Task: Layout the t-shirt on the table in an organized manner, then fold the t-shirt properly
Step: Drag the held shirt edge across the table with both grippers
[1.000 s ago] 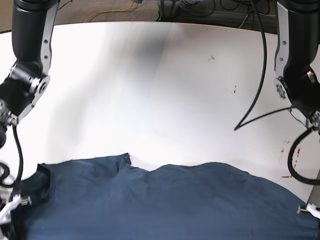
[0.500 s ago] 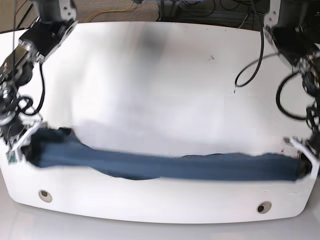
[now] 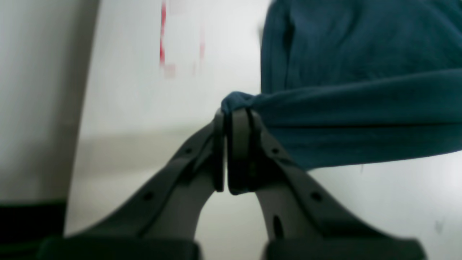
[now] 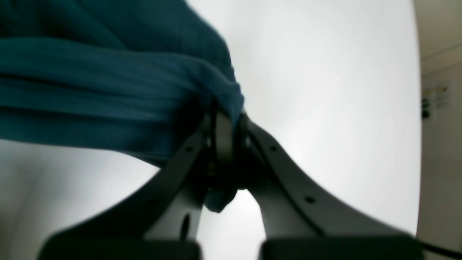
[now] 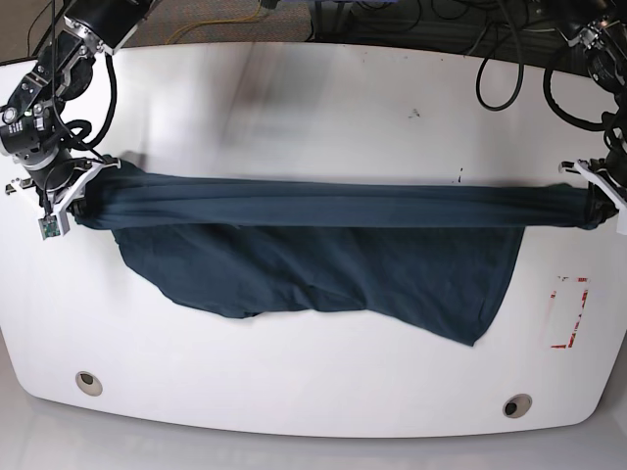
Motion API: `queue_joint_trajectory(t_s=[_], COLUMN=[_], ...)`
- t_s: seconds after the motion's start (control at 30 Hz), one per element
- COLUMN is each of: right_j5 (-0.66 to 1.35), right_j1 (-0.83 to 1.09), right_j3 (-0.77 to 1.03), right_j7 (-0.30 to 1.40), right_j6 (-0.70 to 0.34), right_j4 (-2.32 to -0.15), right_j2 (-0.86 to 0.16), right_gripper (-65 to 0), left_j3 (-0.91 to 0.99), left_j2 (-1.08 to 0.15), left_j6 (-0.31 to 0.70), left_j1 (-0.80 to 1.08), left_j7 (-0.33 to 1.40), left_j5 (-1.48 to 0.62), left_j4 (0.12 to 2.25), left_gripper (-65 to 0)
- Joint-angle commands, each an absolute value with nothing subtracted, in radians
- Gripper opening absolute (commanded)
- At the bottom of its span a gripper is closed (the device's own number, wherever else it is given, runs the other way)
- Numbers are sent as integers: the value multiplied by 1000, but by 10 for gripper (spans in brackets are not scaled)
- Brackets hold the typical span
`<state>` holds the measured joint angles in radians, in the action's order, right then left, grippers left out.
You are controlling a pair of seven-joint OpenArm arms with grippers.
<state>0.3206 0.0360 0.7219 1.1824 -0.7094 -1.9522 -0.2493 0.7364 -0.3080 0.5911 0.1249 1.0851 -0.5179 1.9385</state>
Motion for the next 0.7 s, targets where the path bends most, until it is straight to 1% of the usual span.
queue_joint_trajectory(t_s=[0.0, 0.23, 0.37, 0.5, 0.67], right_j5=[288, 288, 288, 288, 288], right_j1=[44, 140, 196, 226, 219], right_j3=[733, 728, 731, 730, 728], right_j7=[1168, 1168, 1168, 1168, 1168], right_j6=[-698, -698, -698, -698, -698], right_j4=[-1979, -2017, -2018, -2018, -2018], right_j2=[-249, -239, -211, -206, -205], right_gripper=[-648, -648, -648, -648, -648], left_j3=[750, 751, 762, 783, 788], left_j2=[-334, -337, -343, -343, -343], left_j6=[578, 578, 578, 578, 578], left_j1=[151, 243, 291, 300, 288], left_j7=[1064, 1064, 1064, 1064, 1064], left_j5=[-492, -492, -492, -492, -492], left_j4=[1957, 1957, 1956, 1956, 1956], left_gripper=[-650, -650, -650, -650, -650])
